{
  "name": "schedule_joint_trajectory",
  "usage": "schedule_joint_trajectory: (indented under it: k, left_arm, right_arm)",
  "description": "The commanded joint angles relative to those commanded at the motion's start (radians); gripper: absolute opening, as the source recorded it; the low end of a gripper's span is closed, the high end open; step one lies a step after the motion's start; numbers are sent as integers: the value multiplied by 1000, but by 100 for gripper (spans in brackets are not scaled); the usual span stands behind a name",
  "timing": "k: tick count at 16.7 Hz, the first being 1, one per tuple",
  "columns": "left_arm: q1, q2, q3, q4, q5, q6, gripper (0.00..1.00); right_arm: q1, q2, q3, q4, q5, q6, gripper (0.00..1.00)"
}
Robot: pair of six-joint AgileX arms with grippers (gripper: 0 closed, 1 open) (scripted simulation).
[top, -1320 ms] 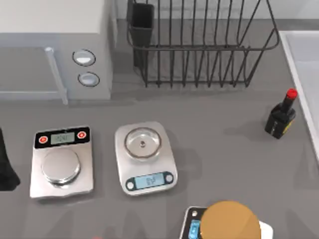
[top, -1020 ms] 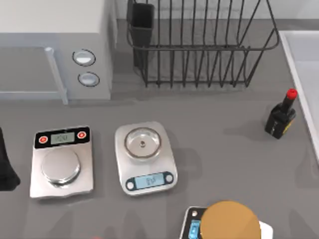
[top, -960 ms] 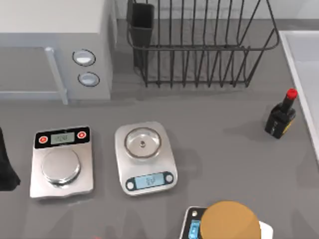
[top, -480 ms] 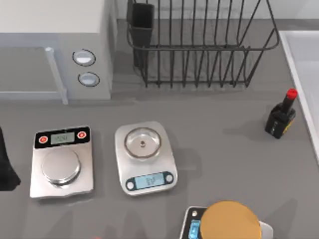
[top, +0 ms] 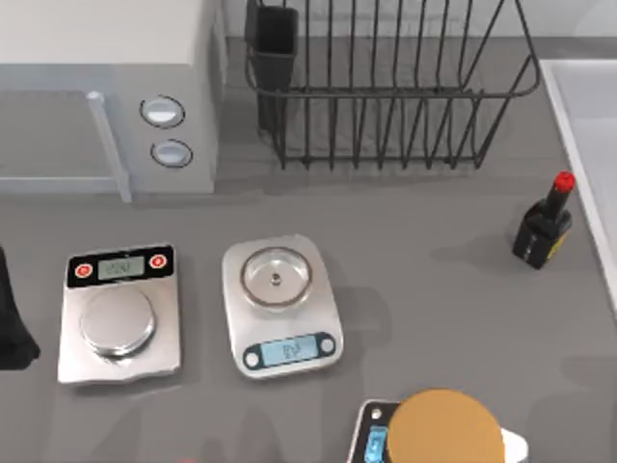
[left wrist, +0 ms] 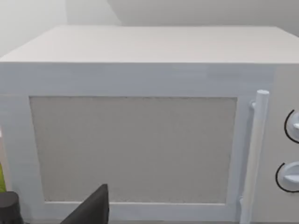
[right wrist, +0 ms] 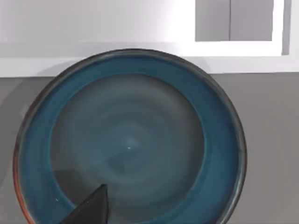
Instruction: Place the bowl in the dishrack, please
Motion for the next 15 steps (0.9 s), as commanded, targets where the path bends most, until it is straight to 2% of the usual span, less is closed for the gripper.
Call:
schedule_joint_trajectory:
  k: [6, 15]
  left_arm:
    - [0, 0, 0, 0, 0, 0, 100]
    - [0, 0, 0, 0, 0, 0, 100]
  right_arm:
    - [-127, 294, 231, -211, -1, -121, 100]
    - [-134, 327, 241, -212, 2, -132, 100]
